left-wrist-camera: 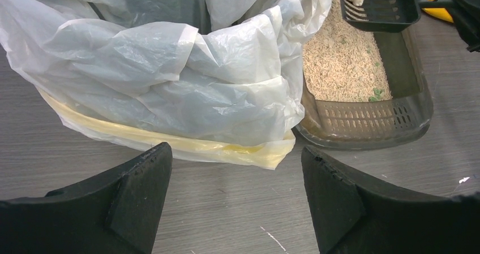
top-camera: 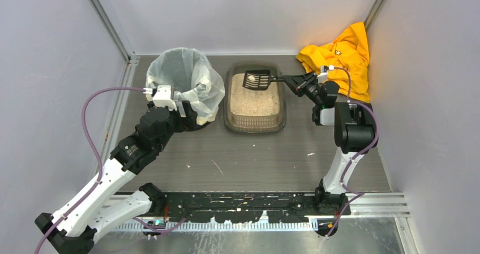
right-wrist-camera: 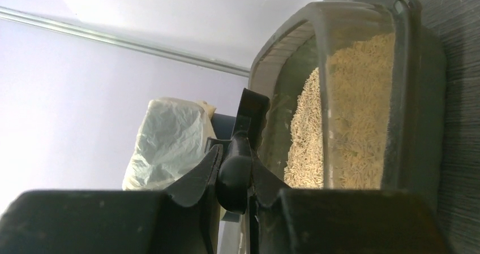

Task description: Clean the litter box

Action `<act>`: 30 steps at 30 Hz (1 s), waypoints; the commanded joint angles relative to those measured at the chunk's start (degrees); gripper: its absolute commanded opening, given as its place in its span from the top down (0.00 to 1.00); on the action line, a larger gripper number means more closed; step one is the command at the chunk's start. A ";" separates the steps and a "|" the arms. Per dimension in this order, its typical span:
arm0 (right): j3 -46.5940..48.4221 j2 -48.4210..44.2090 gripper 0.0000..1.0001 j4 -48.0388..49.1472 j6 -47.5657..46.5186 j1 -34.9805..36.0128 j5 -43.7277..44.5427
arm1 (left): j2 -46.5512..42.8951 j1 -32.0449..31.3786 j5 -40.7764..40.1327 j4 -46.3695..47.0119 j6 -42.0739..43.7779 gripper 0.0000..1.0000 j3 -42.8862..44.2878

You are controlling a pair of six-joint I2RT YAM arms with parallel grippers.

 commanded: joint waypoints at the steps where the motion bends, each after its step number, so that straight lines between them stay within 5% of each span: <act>1: 2.21 -9.89 0.99 -4.96 -3.66 -0.16 0.23 | -0.99 0.15 -2.74 0.75 -1.92 0.16 2.50; 7: 10.88 -18.68 0.99 -28.86 -12.94 2.40 1.25 | -3.60 0.12 -4.26 -0.92 -2.94 0.13 3.36; 23: 42.89 -8.65 0.99 -45.06 -17.40 21.48 4.06 | -11.94 0.16 -7.55 -0.04 -1.38 0.15 0.57; 30: 57.54 -2.42 0.99 -61.14 -35.16 30.76 5.94 | -14.74 0.14 -8.26 -0.81 -1.19 0.14 -0.10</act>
